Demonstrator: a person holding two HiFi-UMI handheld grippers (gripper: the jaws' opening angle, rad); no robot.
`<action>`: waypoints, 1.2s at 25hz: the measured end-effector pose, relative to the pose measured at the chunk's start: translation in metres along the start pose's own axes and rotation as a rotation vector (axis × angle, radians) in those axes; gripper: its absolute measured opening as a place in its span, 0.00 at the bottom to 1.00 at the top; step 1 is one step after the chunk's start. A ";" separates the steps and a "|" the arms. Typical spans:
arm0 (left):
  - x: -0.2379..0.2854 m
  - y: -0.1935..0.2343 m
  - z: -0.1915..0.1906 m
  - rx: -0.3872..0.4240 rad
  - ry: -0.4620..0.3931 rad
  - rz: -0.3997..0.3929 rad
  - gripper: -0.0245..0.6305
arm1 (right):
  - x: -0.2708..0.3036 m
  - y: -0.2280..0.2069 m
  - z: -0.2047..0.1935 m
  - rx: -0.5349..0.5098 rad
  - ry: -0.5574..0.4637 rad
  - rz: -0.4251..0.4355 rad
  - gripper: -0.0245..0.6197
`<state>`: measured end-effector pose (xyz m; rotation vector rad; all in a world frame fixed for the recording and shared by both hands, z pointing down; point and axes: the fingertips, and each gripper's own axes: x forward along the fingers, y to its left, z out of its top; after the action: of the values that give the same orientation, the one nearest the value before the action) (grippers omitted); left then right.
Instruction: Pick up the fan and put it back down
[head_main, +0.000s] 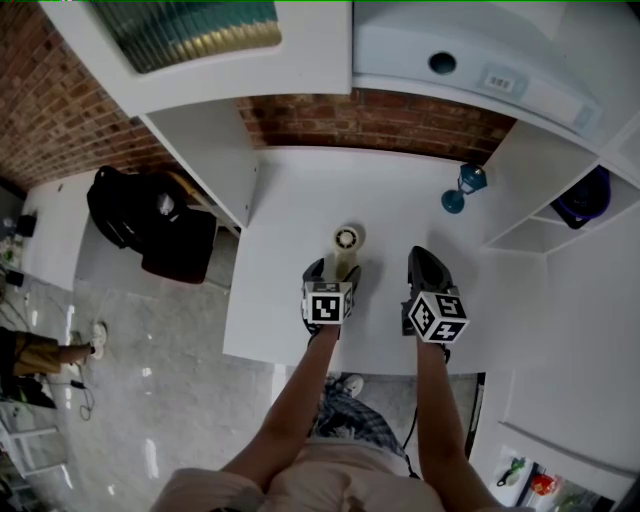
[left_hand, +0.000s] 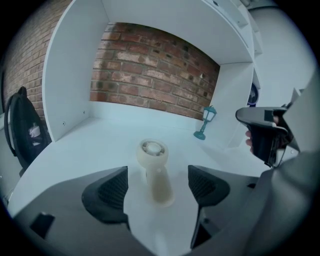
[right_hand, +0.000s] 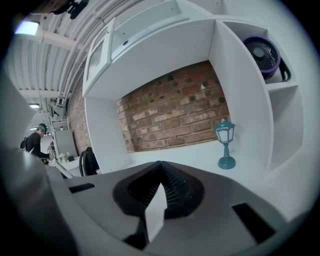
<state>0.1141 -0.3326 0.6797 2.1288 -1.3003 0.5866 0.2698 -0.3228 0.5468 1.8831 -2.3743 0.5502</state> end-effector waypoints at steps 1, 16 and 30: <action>-0.003 0.000 0.003 -0.004 -0.014 -0.004 0.59 | -0.002 0.000 0.001 0.000 -0.002 -0.001 0.06; -0.135 -0.032 0.134 0.089 -0.392 -0.168 0.39 | -0.074 0.005 0.049 0.011 -0.128 -0.068 0.06; -0.213 -0.052 0.146 0.241 -0.586 -0.204 0.09 | -0.166 0.017 0.104 -0.034 -0.323 -0.098 0.06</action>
<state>0.0796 -0.2728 0.4249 2.7218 -1.3220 0.0218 0.3129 -0.1981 0.4013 2.2048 -2.4343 0.2087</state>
